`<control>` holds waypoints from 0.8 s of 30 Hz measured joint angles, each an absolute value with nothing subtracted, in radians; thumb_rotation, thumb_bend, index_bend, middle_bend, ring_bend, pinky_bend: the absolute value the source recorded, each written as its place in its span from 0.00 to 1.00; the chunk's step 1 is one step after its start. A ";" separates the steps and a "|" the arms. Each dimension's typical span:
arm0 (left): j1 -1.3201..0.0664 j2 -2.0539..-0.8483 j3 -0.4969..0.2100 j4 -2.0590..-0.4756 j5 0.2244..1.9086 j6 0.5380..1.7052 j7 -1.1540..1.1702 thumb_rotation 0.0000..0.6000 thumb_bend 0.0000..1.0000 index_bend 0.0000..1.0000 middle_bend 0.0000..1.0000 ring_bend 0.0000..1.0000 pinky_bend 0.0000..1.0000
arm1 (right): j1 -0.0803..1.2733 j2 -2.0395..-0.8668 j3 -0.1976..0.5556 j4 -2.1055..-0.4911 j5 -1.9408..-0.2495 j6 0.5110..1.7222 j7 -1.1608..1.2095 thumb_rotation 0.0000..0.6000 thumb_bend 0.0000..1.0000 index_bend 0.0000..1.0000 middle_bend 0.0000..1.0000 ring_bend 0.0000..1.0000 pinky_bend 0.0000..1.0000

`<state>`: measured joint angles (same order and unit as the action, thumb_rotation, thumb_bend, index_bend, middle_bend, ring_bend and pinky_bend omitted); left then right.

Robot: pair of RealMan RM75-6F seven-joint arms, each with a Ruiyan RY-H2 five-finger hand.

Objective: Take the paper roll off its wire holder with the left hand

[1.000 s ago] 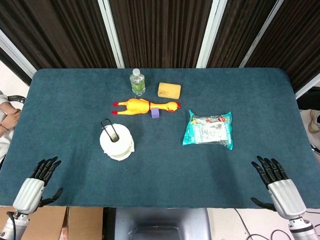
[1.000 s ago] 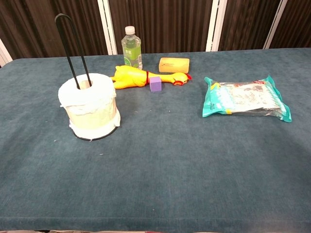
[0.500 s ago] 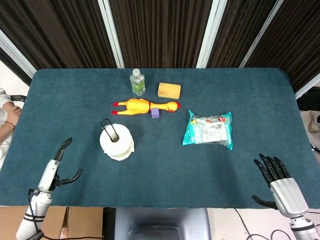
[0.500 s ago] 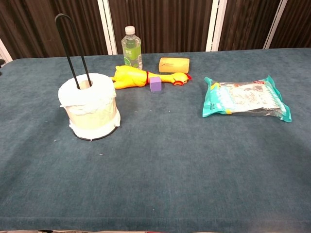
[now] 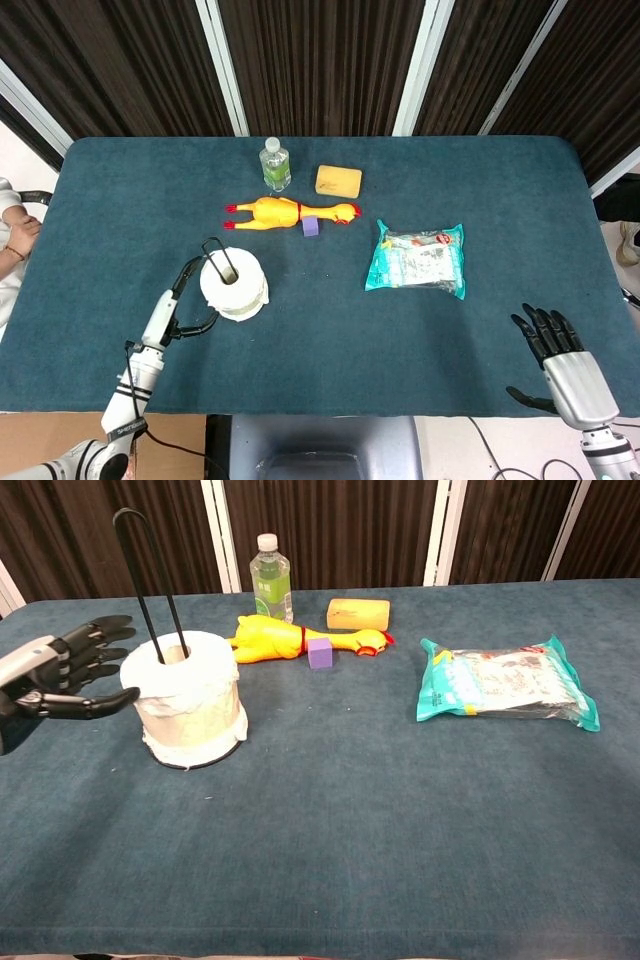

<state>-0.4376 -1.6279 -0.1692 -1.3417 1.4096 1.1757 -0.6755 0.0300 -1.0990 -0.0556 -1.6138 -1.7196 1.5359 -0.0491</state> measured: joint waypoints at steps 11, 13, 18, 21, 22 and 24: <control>-0.491 -1.706 -0.208 -1.283 1.323 1.100 -0.548 1.00 0.31 0.00 0.00 0.00 0.04 | 0.027 -1.091 -0.053 -1.611 -1.716 1.546 -0.029 1.00 0.04 0.00 0.00 0.00 0.00; -0.496 -1.708 -0.210 -1.276 1.318 1.090 -0.542 1.00 0.30 0.00 0.00 0.02 0.11 | 0.026 -1.089 -0.053 -1.611 -1.717 1.549 -0.024 1.00 0.04 0.00 0.00 0.00 0.00; -0.509 -1.718 -0.241 -1.257 1.290 1.073 -0.555 1.00 0.31 0.25 0.37 0.45 0.54 | 0.023 -1.082 -0.051 -1.606 -1.714 1.559 -0.002 1.00 0.04 0.00 0.00 0.00 0.00; -0.512 -1.725 -0.250 -1.248 1.288 1.081 -0.566 1.00 0.35 0.45 0.56 0.60 0.66 | 0.021 -1.080 -0.051 -1.603 -1.717 1.566 0.007 1.00 0.04 0.00 0.00 0.00 0.00; -0.513 -1.729 -0.253 -1.245 1.287 1.086 -0.563 1.00 0.38 0.48 0.58 0.62 0.68 | 0.020 -1.079 -0.051 -1.602 -1.718 1.568 0.010 1.00 0.04 0.00 0.00 0.00 0.00; -0.513 -1.737 -0.260 -1.241 1.288 1.103 -0.562 1.00 0.44 0.51 0.62 0.65 0.70 | 0.020 -1.078 -0.051 -1.600 -1.720 1.571 0.014 1.00 0.04 0.00 0.00 0.00 0.00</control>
